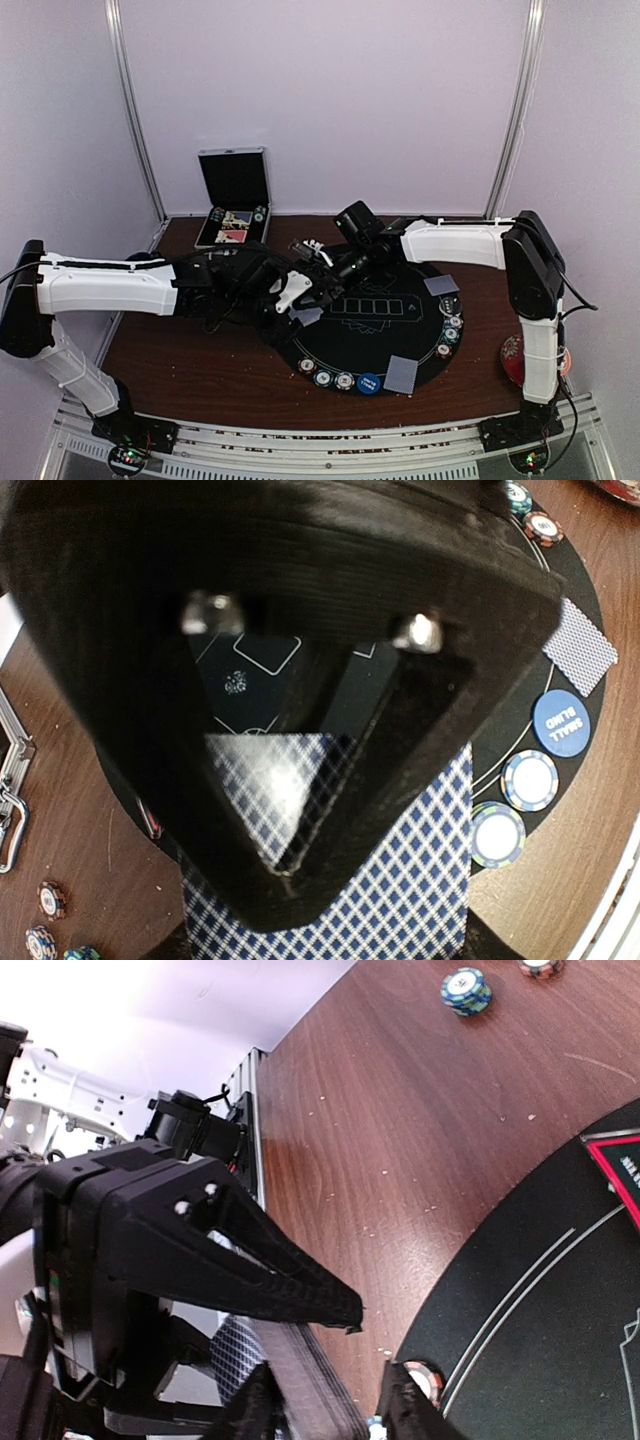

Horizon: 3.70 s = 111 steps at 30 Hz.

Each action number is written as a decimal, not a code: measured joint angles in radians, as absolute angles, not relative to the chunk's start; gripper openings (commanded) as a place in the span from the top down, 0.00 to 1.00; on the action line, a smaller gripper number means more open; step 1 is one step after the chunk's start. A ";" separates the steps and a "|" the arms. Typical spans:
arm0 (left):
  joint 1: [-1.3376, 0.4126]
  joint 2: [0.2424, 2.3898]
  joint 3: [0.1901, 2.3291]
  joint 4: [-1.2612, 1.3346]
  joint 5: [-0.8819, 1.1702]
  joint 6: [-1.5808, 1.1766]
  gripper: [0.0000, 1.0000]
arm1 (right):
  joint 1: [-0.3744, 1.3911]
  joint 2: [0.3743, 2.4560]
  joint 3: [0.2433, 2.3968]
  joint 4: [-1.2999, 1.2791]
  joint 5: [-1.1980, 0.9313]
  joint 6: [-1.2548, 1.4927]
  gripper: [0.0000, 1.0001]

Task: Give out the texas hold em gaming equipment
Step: Pick up the poker card from the face-down deck piles, then distribute the poker card in the big blind area.

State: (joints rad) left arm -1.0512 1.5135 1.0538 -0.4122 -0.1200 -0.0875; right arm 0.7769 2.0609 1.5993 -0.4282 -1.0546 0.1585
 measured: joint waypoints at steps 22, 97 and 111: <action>-1.051 1.525 1.052 -0.424 -0.129 -0.087 0.37 | 0.715 2.051 1.602 -0.542 -1.090 0.036 0.85; -1.060 1.526 1.052 -0.392 -0.161 -0.083 0.37 | 0.446 2.461 1.951 -0.247 -0.436 0.477 0.75; -1.060 1.526 1.052 -0.392 -0.161 -0.083 0.37 | 0.456 2.450 1.939 -0.305 -0.410 0.440 0.78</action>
State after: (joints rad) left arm -1.0595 1.5261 1.0515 -0.3920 -0.1608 -0.0826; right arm 0.4564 2.4500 1.9392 -0.3050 -0.4103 0.4404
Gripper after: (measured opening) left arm 0.636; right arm 0.244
